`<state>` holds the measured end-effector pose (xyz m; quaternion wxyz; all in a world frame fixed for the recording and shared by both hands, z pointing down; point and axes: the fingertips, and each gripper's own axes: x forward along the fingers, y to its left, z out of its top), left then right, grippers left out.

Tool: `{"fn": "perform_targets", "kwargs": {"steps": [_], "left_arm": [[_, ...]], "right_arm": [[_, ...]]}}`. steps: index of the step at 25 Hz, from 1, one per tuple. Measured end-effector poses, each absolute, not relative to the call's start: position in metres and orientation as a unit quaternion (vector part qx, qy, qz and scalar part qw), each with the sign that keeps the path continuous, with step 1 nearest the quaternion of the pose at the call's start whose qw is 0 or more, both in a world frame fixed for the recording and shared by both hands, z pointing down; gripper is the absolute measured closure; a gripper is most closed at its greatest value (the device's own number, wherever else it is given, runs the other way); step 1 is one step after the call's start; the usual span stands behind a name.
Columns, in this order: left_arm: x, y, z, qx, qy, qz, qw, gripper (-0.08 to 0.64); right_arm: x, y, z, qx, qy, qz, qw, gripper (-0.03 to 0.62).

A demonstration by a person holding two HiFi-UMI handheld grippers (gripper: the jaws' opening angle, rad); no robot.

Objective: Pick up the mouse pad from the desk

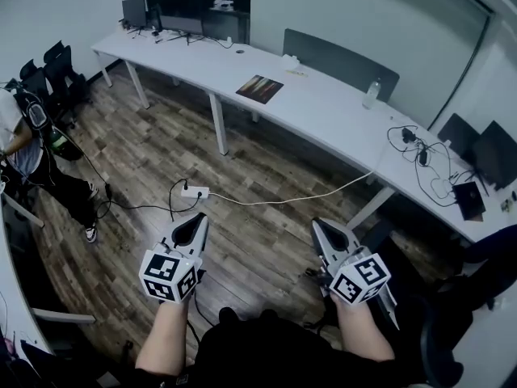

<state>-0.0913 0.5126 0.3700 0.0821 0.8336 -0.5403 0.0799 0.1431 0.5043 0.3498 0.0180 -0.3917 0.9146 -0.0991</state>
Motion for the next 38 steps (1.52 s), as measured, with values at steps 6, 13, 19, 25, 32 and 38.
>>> {"fn": "perform_targets", "kwargs": {"steps": [6,13,19,25,32,38], "left_arm": [[-0.057,0.508,0.376,0.836,-0.537,0.08,0.078,0.542],[-0.047,0.476,0.39,0.845,-0.521,0.081,0.088,0.541],[-0.059,0.399,0.405,0.853,-0.507,0.075,0.095,0.541],[-0.091,0.31,0.405,0.863,-0.491,0.076,0.093,0.542],[-0.125,0.228,0.399,0.87,-0.478,0.08,0.092,0.541],[-0.156,0.183,0.406,0.872,-0.472,0.085,0.097,0.541]], "right_arm": [[0.178,0.498,0.357,-0.403,0.91,-0.097,0.019,0.588],[0.184,0.477,0.366,-0.419,0.9,-0.118,0.013,0.588],[0.169,0.412,0.372,-0.429,0.895,-0.121,0.003,0.588],[0.133,0.329,0.373,-0.44,0.889,-0.124,-0.008,0.588],[0.093,0.253,0.376,-0.447,0.884,-0.137,-0.014,0.588],[0.065,0.208,0.38,-0.456,0.879,-0.139,-0.011,0.588]]}}
